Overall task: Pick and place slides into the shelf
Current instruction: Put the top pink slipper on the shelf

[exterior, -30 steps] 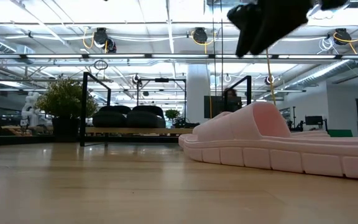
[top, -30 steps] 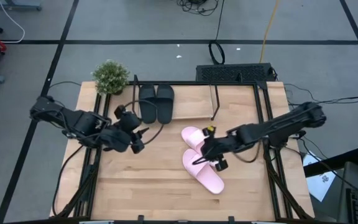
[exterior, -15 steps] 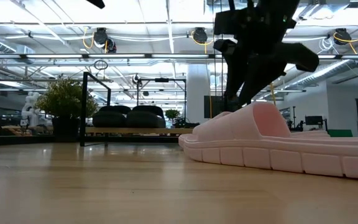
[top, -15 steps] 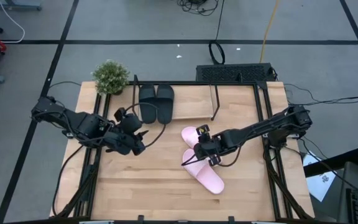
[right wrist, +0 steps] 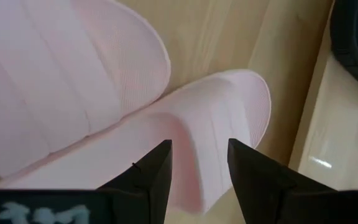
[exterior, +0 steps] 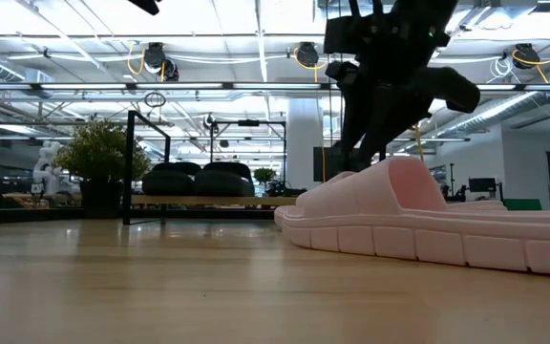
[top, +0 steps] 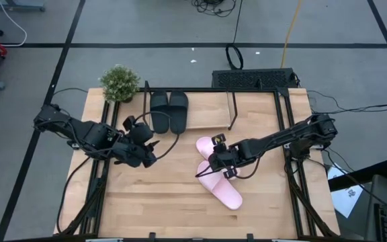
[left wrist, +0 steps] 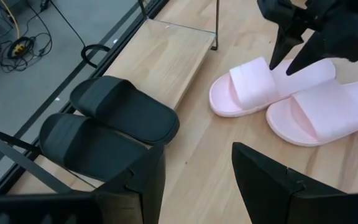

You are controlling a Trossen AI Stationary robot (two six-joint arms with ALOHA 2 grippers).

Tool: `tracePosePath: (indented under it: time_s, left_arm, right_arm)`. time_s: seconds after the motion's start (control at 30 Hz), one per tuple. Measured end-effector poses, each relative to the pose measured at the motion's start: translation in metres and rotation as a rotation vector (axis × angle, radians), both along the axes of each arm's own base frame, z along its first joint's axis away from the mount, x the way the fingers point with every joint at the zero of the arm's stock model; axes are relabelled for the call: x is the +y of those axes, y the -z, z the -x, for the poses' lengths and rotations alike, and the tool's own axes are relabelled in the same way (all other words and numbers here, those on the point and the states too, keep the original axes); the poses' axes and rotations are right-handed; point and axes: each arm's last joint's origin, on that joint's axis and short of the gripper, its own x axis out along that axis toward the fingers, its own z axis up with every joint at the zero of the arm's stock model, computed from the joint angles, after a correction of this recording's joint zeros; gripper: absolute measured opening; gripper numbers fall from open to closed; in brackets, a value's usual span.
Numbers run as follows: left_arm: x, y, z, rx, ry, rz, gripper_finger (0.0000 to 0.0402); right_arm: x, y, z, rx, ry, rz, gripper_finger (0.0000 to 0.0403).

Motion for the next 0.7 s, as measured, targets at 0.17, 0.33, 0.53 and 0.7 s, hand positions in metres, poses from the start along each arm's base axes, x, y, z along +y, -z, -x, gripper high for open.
tracePosePath:
  time_s: [0.17, 0.33, 0.53, 0.7]
  left_arm:
    - [0.0, 0.0, 0.0, 0.004, -0.002, -0.001, 0.0182]
    - [0.0, 0.0, 0.0, 0.005, 0.0, -0.002, 0.0182]
    - [0.0, 0.0, 0.0, 0.005, 0.0, -0.003, 0.0182]
    - [0.0, 0.0, 0.0, 0.004, -0.001, -0.002, 0.0182]
  right_arm:
    - [-0.003, 0.016, 0.007, 0.03, 0.003, 0.008, 0.0146]
    - [-0.005, 0.03, 0.014, 0.045, 0.016, 0.051, 0.0146]
    - [-0.007, 0.037, 0.016, 0.014, 0.031, 0.083, 0.0146]
    - [-0.008, 0.042, 0.016, -0.017, 0.039, 0.11, 0.0146]
